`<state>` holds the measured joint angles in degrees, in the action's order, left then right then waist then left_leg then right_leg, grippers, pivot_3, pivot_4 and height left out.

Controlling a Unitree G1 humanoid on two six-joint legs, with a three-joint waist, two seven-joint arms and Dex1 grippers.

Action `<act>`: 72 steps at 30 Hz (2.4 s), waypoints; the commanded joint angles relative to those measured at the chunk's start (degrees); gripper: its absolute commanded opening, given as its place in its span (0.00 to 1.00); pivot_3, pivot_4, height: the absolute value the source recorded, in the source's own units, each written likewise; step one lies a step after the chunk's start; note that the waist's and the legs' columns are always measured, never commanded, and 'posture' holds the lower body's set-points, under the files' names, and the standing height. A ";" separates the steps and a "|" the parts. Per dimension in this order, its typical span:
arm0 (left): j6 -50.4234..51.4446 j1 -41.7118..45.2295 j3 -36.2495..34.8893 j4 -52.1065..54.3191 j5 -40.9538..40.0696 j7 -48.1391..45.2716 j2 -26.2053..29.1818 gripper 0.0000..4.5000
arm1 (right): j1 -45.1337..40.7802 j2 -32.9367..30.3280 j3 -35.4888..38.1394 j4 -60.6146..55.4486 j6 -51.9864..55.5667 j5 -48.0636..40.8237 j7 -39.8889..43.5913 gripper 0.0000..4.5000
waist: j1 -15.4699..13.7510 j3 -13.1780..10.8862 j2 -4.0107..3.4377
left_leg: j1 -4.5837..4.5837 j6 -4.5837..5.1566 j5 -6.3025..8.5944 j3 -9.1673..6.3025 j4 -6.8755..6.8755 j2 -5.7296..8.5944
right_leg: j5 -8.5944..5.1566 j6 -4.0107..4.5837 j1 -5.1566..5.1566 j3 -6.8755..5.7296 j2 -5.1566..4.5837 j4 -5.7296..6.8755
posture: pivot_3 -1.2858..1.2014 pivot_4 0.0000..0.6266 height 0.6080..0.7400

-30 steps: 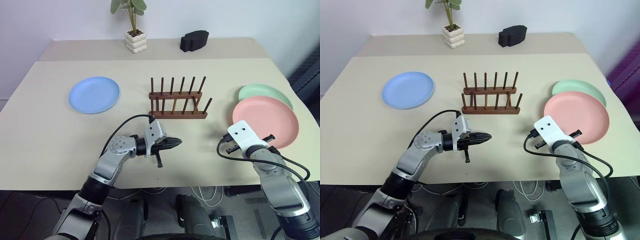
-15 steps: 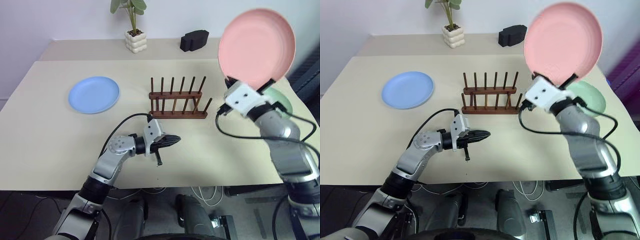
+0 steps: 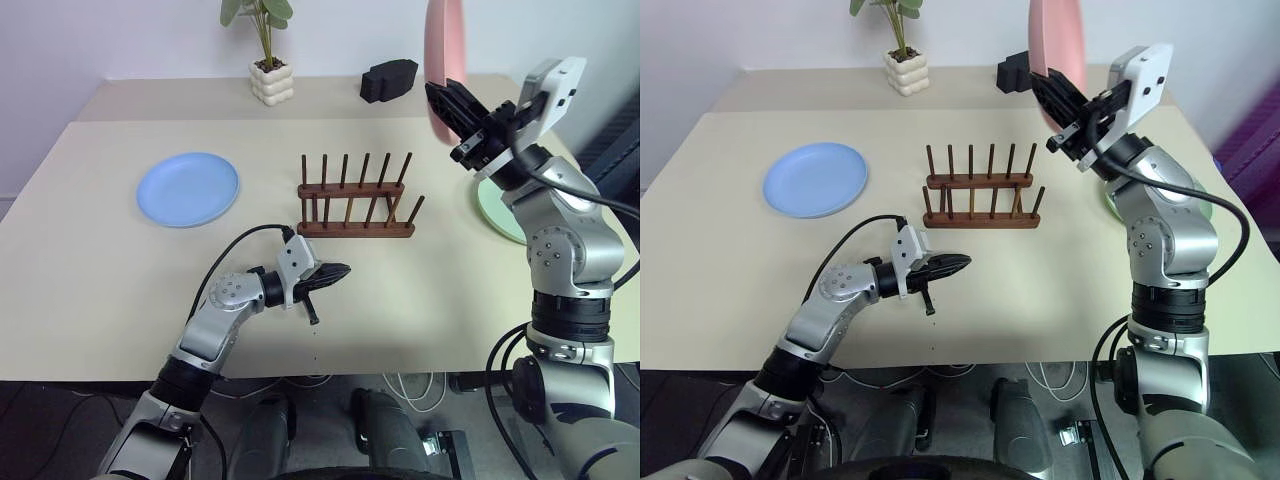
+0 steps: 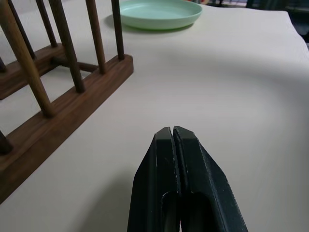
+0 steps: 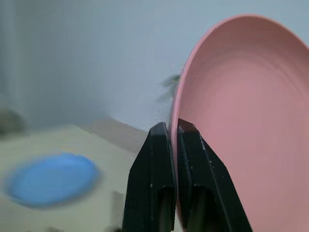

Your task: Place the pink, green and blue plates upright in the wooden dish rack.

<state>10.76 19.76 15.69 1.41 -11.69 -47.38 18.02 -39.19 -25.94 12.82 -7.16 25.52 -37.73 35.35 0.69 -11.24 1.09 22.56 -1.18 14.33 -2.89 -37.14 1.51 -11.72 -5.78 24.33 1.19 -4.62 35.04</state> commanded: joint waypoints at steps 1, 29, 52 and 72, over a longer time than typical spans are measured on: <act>-0.50 -0.72 -1.19 3.20 -0.26 0.43 0.48 0.00 | -1.03 0.60 3.41 -4.49 5.50 -10.31 0.21 0.01 | 0.00 0.00 -0.01 | 0.00 0.00 0.00 -0.01 0.00 0.00 | 0.00 0.00 0.00 0.00 0.00 0.00 | 0.52 0.24 0.93; -2.49 -2.00 -6.37 7.67 -9.98 -2.25 -1.91 0.00 | 2.77 -0.09 8.67 3.05 17.64 -24.81 -2.20 0.01 | 0.02 0.00 -0.02 | 0.02 0.00 0.00 0.04 0.01 0.00 | -0.02 0.02 0.02 0.00 0.01 -0.02 | 0.52 0.24 0.93; -2.63 -1.94 -6.42 7.31 -9.05 -1.90 -1.45 0.00 | 3.55 0.82 11.14 9.60 18.68 -26.53 -2.84 0.01 | 0.07 0.00 -0.02 | 0.03 0.00 0.00 0.29 0.01 0.00 | -0.02 0.02 0.02 -0.01 0.03 -0.03 | 0.52 0.24 0.93; -2.44 -2.81 -5.93 8.26 -8.90 -1.03 -1.06 0.00 | 2.26 -6.36 16.45 8.96 10.42 -21.28 -2.72 0.40 | -0.14 -0.01 -0.03 | 0.08 0.00 0.00 0.30 0.01 0.00 | -0.03 0.02 0.03 -0.01 0.02 -0.06 | 0.52 0.24 0.93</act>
<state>9.40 17.36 10.05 7.01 -20.46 -48.40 16.89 -35.66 -29.12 25.99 4.07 38.13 -60.15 31.99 0.54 -11.25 1.07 22.64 -1.18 14.34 -2.59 -37.13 1.52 -11.76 -5.76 24.36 1.19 -4.61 34.96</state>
